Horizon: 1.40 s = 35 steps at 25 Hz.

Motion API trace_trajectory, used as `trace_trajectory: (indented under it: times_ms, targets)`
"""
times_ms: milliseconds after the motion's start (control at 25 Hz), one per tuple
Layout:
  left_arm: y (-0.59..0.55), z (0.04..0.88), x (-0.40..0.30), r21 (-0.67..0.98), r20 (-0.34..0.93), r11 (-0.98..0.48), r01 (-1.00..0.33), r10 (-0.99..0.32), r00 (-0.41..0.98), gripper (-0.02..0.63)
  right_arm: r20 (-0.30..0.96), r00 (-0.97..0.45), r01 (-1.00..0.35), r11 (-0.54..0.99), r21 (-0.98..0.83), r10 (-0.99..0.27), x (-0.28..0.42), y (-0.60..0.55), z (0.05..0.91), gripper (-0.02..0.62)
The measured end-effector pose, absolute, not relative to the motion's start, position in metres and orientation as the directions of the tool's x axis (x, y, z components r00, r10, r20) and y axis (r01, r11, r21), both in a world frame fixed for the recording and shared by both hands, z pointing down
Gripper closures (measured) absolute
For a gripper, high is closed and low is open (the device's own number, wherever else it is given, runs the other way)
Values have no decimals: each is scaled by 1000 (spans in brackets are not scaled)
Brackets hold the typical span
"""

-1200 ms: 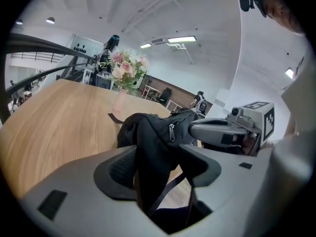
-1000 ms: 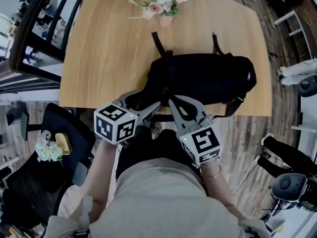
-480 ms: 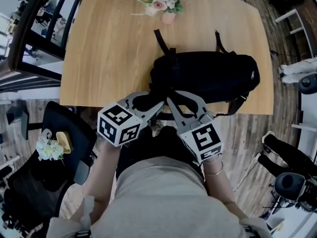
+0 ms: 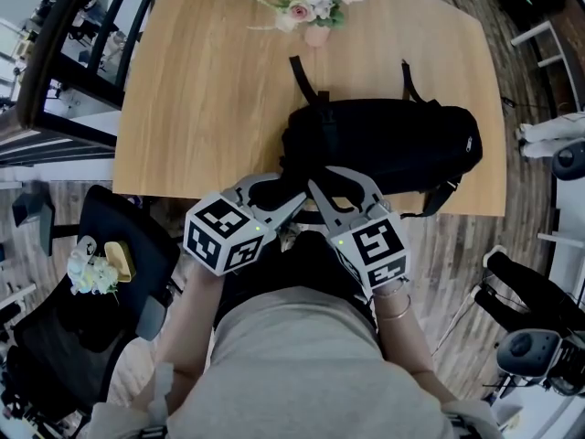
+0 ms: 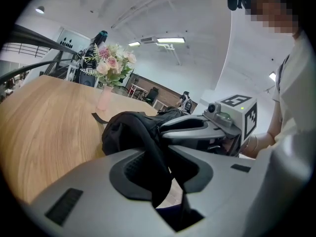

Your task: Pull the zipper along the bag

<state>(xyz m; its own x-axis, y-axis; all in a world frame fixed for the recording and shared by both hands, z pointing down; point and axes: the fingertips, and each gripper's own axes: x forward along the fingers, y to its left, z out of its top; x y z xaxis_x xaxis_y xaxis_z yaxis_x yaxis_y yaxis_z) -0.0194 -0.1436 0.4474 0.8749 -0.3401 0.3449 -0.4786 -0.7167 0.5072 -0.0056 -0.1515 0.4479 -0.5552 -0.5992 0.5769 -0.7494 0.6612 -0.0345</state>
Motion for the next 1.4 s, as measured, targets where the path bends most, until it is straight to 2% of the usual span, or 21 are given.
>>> trace_trajectory:
  times_ms: [440,720,800,880,1240,1400]
  targets:
    - [-143,451,-19,527,343,-706,-474,-334,878,505,596,-501,-812,579,-73,-627,4,-158,462,500]
    - [-140,455,-21,526,358,-710,-468,-314,879,515,606,-510,-807,583,-91,-610,7,-157,472,523]
    - [-140,455,-22,526,362,-709,-470,-313,878,535,609,-503,-808,583,-81,-613,7,-157,475,526]
    - [-140,456,-23,530,363,-705,-471,-313,877,535,611,-493,-812,580,-67,-619,10,-156,477,583]
    - [-145,457,-28,529,366,-713,-460,-297,882,541,583,-484,-820,571,-43,-653,13,-154,460,584]
    - [-151,459,-33,533,381,-700,-474,-302,874,556,592,-436,-855,517,-38,-678,27,-157,457,586]
